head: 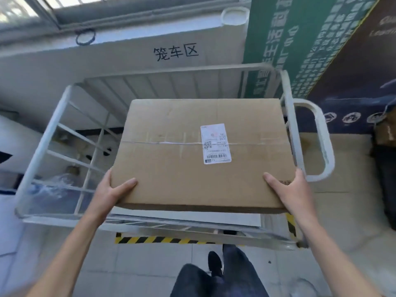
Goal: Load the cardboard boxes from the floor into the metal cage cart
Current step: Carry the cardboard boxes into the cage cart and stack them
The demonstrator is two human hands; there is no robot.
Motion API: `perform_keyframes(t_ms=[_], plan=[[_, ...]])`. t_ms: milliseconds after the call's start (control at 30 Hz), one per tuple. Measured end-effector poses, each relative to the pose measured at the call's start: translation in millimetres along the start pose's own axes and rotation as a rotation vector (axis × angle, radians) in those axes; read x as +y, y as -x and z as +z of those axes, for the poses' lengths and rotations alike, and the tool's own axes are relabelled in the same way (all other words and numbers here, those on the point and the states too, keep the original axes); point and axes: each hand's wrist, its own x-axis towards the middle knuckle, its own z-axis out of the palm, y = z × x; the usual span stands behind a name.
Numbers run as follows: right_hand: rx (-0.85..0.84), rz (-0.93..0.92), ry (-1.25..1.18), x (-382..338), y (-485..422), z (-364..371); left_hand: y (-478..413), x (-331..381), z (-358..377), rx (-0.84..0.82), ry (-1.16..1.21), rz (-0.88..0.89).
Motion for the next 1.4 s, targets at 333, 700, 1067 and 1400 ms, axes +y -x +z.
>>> perform_keyframes(t_ms=[333,700,1067,1400], plan=[[-0.171,0.212,0.165,47.5,-97.2,118.3,-137.1,-118.5,67.9,-0.21,-0.235,-0.367],[-0.152,0.417,0.257,177.8,-168.6,224.2,-264.7,-238.8,189.1,-0.395,-0.228,-0.505],[-0.376,0.271,0.422,288.8,-188.6,313.7,-278.1,-349.9,313.3,-0.497,-0.298,-0.609],[-0.576,0.324,0.545,312.4,-188.0,408.1,-253.6,-391.9,373.8,-0.684,-1.1,-0.162]])
